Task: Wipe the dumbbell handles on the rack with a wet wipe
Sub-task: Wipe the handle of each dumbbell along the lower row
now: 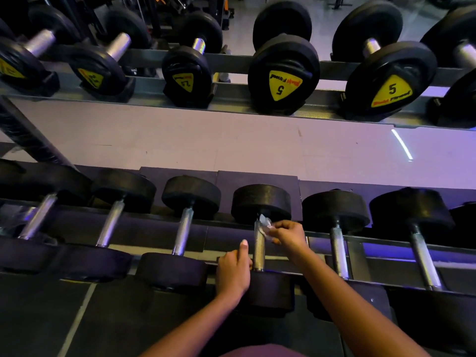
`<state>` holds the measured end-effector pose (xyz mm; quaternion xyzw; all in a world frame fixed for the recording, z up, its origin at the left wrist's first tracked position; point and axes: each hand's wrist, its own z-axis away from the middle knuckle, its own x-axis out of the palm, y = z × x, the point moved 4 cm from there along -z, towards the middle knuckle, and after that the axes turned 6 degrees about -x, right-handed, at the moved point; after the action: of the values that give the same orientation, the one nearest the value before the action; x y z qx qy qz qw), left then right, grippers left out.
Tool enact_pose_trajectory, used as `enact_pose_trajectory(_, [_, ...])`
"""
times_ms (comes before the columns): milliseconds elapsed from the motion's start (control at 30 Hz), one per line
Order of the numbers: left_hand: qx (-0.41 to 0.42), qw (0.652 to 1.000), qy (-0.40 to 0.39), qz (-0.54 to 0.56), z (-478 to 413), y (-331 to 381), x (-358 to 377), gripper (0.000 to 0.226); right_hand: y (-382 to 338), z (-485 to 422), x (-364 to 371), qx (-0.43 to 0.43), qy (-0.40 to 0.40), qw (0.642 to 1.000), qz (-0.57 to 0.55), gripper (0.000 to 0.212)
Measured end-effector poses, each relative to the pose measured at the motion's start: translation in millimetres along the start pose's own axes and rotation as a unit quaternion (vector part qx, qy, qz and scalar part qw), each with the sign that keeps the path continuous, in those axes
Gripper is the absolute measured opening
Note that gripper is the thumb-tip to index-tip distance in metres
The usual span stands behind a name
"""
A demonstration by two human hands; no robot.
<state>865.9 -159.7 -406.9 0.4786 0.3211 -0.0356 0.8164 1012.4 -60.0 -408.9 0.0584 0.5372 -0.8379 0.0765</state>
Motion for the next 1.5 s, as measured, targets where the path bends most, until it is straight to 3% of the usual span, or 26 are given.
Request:
enact_pose_trajectory(133, [0.001,1.000,-0.018,-0.007,1,1,0,0.060,17,21,-5,0.043,-0.041,0.998,0.003,0.023])
enact_pose_trajectory(233, [0.002,0.999,-0.031,-0.013,-1,-1,1,0.063,30,38,-7,0.047,-0.076,0.994,0.067,0.019])
enact_pose_trajectory(367, [0.021,0.998,-0.045,-0.044,-4,-1,3,0.066,33,41,-6,0.026,-0.064,0.988,0.135,0.015])
enact_pose_trajectory(733, [0.183,0.974,-0.002,-0.133,13,38,-5,0.039,26,39,-18,0.002,-0.057,0.990,0.127,0.019])
enact_pose_trajectory(900, [0.234,0.963,0.024,-0.130,46,83,20,0.040,-3,39,-66,-0.084,-0.035,0.981,0.170,0.017])
enact_pose_trajectory(1200, [0.203,0.962,0.048,-0.178,106,118,114,0.041,-6,41,-182,-0.154,-0.027,0.955,0.251,0.016])
enact_pose_trajectory(1500, [0.106,0.984,0.007,-0.144,113,107,150,0.044,41,42,-205,-0.125,-0.043,0.948,0.289,0.006])
